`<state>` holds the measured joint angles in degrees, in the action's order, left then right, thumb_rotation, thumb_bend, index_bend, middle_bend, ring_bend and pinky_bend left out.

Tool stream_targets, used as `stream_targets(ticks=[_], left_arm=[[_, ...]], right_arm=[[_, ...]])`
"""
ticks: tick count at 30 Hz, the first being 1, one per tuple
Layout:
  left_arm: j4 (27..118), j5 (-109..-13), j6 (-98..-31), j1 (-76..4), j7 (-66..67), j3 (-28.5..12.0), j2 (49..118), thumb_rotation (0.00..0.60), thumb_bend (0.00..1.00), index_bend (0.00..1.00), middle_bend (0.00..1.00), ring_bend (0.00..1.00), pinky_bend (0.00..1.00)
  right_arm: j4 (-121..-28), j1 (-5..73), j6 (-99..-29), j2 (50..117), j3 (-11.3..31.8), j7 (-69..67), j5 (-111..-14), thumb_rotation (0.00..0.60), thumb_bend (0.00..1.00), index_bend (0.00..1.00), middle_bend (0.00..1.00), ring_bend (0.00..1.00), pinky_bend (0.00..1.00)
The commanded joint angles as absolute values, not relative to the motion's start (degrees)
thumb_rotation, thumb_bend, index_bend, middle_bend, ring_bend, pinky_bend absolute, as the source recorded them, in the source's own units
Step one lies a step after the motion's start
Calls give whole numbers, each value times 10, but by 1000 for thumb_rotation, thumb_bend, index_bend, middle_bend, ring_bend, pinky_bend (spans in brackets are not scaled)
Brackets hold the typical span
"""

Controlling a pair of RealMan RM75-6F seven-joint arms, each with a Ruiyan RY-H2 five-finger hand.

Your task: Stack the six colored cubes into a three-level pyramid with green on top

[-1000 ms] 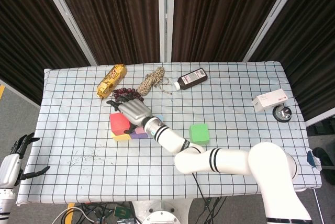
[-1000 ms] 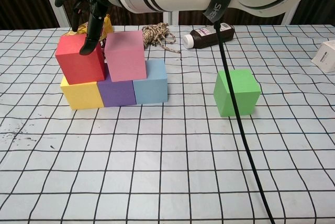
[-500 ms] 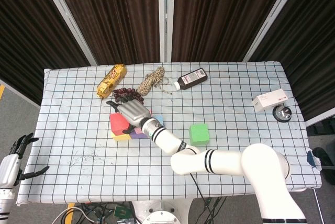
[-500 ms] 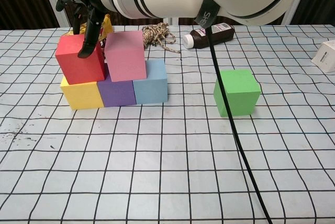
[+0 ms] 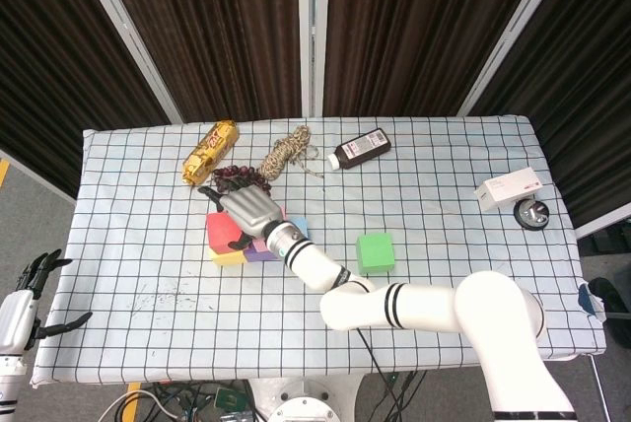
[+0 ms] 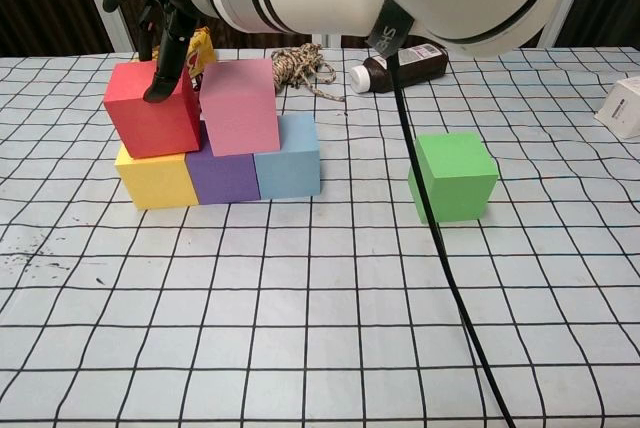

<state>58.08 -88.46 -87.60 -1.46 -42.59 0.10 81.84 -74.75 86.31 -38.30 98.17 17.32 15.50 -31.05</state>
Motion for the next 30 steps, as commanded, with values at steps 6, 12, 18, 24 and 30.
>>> stream_targets(ticks=[6,12,18,24,30], left_arm=[[582,-885,-874,-15,-426,1,818,600,0,42,184,0,46],[583,-886,-875,-16,-424,2,819,600,0,42,184,0,46],[585,-885,-874,-16,-423,2,818,600,0,42,184,0,46],[582,-885,-873,-16,-424,2,819,600,0,42,184,0,46],[582,-885,-874,-16,-426,2,819,600,0,41,184,0,46]], right_arm=[[-765,854,-391,970,178,157,-313,600,182,0,378,0,0],[-789,857,-407,958,173,181,-282,600,189,0,378,0,0],[-797,862,-414,956,171,199,-259,600,189,0,378,0,0],[-801,864,-416,956,169,209,-251,600,189,0,378,0,0],[-804,864,-417,955,168,216,-246,600,189,0,378,0,0]])
